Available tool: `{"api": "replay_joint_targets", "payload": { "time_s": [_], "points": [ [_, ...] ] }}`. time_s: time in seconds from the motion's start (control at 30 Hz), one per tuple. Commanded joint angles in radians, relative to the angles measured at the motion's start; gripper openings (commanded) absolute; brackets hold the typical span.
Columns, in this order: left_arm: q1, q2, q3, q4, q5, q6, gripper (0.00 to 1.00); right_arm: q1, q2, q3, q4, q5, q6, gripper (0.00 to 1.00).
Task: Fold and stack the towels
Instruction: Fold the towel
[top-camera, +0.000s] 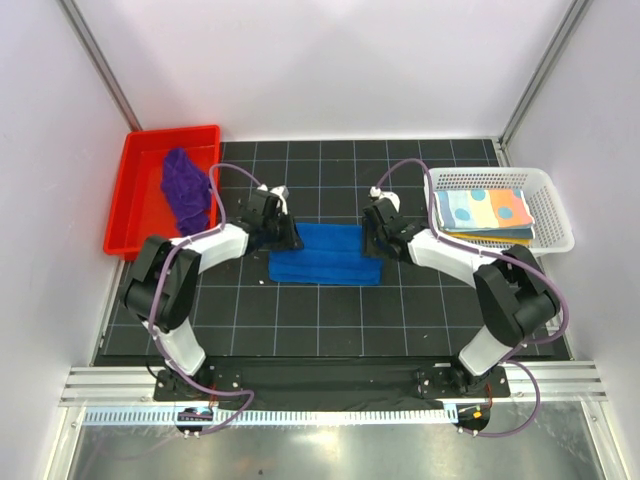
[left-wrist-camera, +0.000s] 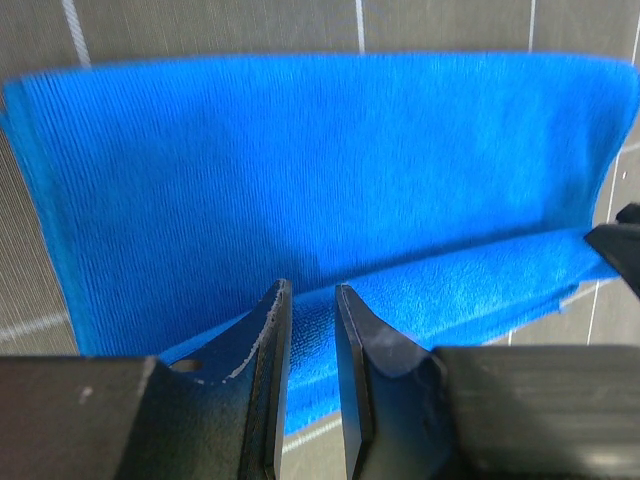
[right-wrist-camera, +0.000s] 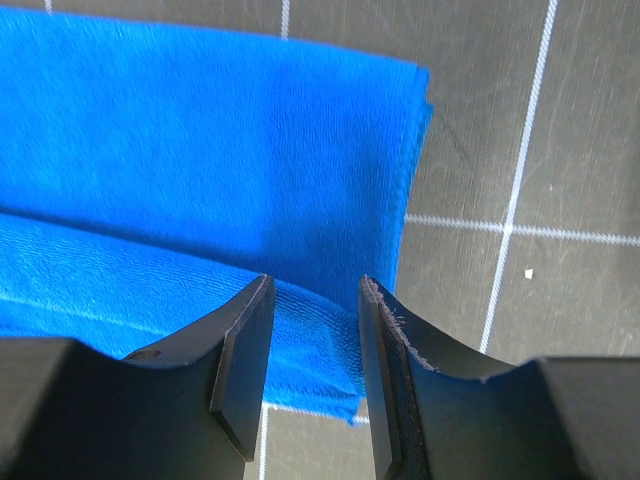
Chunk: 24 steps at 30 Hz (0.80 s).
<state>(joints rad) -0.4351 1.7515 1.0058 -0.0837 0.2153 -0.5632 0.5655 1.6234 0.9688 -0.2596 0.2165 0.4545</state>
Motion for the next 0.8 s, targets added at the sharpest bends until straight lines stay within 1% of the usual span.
{"api": "replay_joint_targets", "payload": {
  "time_s": [0.0, 0.43, 0.77],
  "points": [
    [-0.01, -0.084, -0.024, -0.013, 0.022, 0.022, 0.27, 0.007, -0.066, -0.018, -0.003, -0.008, -0.002, 0.46],
    [-0.031, -0.195, -0.108, -0.028, -0.002, 0.022, 0.27, 0.022, -0.152, -0.114, -0.007, -0.057, -0.013, 0.46],
    [-0.059, -0.299, -0.237, -0.014, -0.039, -0.001, 0.27, 0.05, -0.218, -0.176, -0.024, -0.054, -0.016, 0.46]
  ]
}}
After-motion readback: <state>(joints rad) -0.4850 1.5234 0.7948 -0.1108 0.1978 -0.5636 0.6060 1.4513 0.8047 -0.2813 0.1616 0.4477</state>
